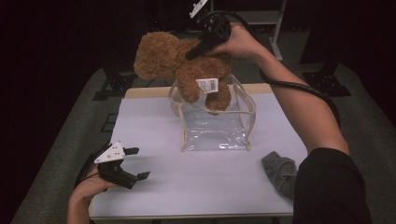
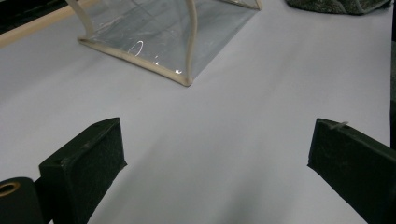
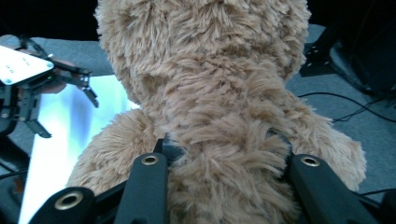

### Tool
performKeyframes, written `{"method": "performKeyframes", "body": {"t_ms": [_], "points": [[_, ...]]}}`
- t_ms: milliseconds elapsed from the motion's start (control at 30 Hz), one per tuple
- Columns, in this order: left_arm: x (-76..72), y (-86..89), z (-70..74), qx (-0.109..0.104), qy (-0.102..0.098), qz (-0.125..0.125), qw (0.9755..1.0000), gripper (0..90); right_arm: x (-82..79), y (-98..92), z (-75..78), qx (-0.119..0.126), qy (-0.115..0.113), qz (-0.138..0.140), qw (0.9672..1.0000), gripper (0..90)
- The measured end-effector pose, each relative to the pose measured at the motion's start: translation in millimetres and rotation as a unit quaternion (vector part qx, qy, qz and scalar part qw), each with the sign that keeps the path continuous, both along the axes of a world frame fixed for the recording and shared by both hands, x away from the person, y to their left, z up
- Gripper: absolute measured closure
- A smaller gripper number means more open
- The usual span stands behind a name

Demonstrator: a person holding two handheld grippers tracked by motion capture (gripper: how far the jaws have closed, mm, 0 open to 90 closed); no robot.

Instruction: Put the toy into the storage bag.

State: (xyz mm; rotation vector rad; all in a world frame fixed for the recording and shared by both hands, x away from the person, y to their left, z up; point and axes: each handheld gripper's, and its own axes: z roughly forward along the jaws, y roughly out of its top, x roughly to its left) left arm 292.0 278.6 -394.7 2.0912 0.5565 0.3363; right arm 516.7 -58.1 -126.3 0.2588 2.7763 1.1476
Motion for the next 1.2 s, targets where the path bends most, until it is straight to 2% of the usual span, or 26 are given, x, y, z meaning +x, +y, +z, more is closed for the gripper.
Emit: {"method": "performKeyframes", "body": {"t_ms": [100, 267, 333, 467, 533, 633, 667, 733, 1000, 1200], "points": [[-1.8, 0.2, 2.4, -0.007, -0.005, -0.001, 1.0000, 3.1, -10.6, 2.6, -9.2, -0.004, 0.008, 0.007, 0.9999, 62.1], [-2.0, 0.0, 1.4, -0.007, -0.003, 0.000, 1.0000, 3.1, -18.6, -0.3, -16.6, 0.011, 0.022, 0.017, 0.9996, 62.1], [-1.6, -1.6, 0.8, -0.002, -0.001, -0.003, 1.0000, 3.1, -20.1, -3.2, -24.6, 0.015, 0.033, 0.018, 0.9992, 61.8], [-1.6, -2.3, 1.3, -0.001, -0.002, -0.004, 1.0000, 3.1, -12.6, -7.0, -34.6, 0.007, 0.039, 0.009, 0.9992, 61.8], [-1.2, -1.3, 1.0, 0.000, -0.002, -0.003, 1.0000, 3.1, -2.9, -12.6, -42.0, -0.002, 0.041, -0.009, 0.9991, 61.8], [-1.5, 0.0, 1.2, -0.002, -0.002, -0.002, 1.0000, 3.1, 7.7, -20.6, -47.7, 0.006, 0.049, -0.029, 0.9983, 61.8], [-1.5, 0.0, 1.2, -0.002, -0.002, -0.002, 1.0000, 3.1, 7.7, -20.6, -47.7, 0.006, 0.049, -0.029, 0.9983, 61.8], [-2.0, 0.4, 1.4, -0.003, -0.003, -0.002, 1.0000, 3.1, 15.2, -27.1, -49.2, 0.004, 0.047, -0.052, 0.9975, 61.9], [-2.0, 0.8, 1.6, -0.001, -0.003, -0.002, 1.0000, 3.1, 25.9, -39.2, -47.5, 0.008, 0.043, -0.080, 0.9958, 61.9], [-2.4, -1.5, 1.0, 0.001, -0.001, -0.008, 1.0000, 3.1, 34.3, -46.6, -49.0, 0.012, 0.042, -0.108, 0.9932, 62.0]]}}
